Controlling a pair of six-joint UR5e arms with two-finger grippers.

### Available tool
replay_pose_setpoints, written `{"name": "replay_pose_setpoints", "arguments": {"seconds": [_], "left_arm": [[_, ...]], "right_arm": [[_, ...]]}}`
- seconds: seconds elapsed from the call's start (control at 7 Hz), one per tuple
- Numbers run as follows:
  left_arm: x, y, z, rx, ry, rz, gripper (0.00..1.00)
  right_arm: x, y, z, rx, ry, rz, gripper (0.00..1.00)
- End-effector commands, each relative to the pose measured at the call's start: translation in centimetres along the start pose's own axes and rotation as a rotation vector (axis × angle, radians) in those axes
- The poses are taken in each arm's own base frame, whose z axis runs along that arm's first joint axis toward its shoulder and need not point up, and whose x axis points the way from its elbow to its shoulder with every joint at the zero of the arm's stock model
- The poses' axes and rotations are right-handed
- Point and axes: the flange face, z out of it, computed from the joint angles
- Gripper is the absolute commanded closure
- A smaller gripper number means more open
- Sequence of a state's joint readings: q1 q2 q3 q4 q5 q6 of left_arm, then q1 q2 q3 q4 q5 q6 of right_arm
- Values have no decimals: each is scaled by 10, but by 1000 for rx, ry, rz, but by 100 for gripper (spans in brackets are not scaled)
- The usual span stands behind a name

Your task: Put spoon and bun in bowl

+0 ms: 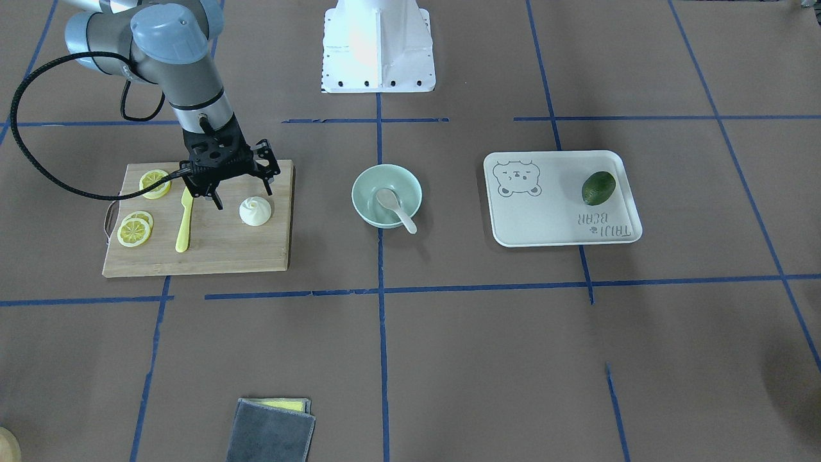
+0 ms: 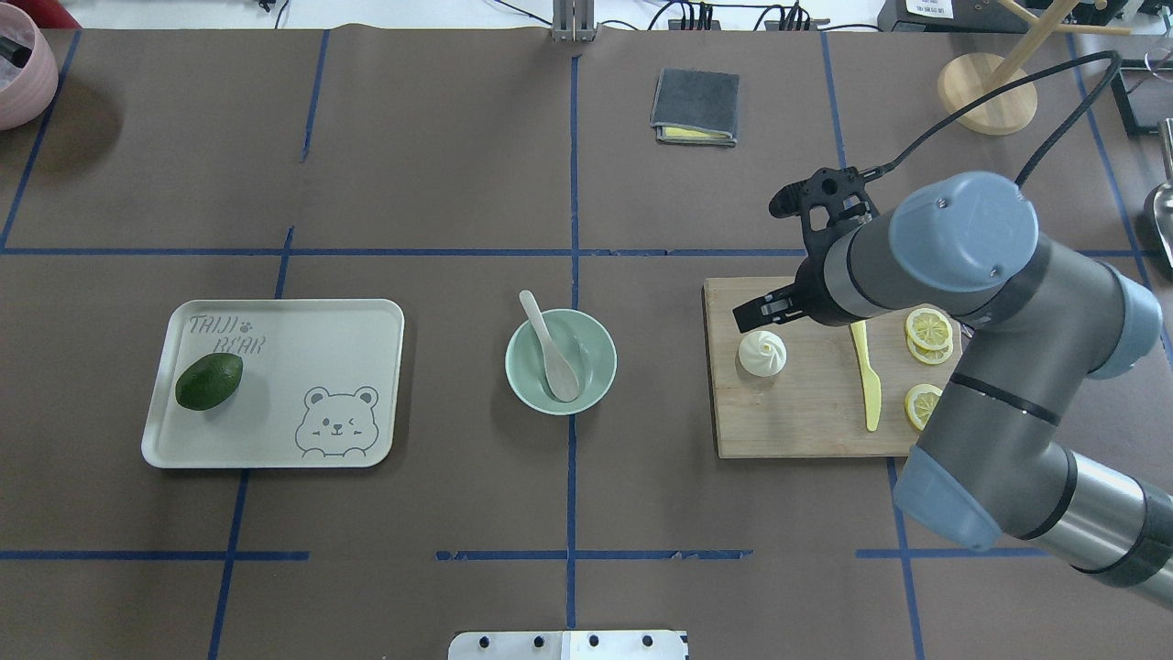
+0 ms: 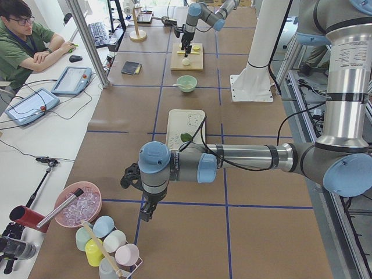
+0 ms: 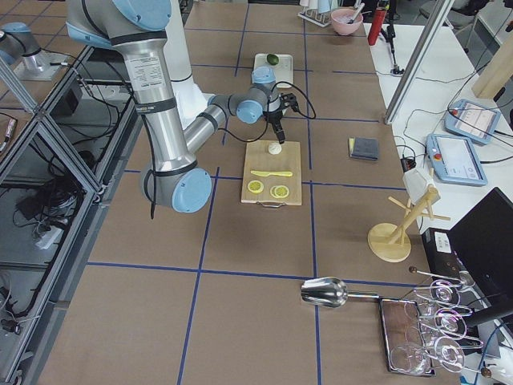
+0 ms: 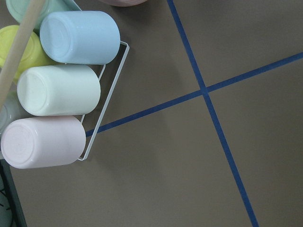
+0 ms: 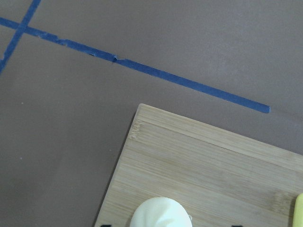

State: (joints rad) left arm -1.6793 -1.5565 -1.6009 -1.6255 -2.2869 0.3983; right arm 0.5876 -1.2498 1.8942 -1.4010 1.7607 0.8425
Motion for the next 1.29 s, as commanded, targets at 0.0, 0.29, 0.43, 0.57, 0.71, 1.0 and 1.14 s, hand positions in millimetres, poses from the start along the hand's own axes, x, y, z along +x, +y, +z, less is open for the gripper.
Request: {"name": "replay_pose_setpoints", "arguments": {"seconds": [0.0,0.29,0.43,0.57,0.71,1.0,1.14], "left_arm": [[0,0,1,0,1,3,0],[0,1,1,-2,1,2,0],[0,1,1,-2,1,2,0],[0,0,1,0,1,3,0],[0,0,1,0,1,3,0],[0,0,1,0,1,3,0],[0,0,0,0,1,3,0]], "right_arm": [[0,0,27,-20,42,-2,22],[-6,4,30,-26,41,-8,48],[-9,7,31,-30,38,-13,57],[-11,9,32,-34,36,-16,57],[-15,13,34,-40,32,-21,57],[-16,15,35,-44,34,-25,66],[-16,16,34,-43,33,-26,76]]}}
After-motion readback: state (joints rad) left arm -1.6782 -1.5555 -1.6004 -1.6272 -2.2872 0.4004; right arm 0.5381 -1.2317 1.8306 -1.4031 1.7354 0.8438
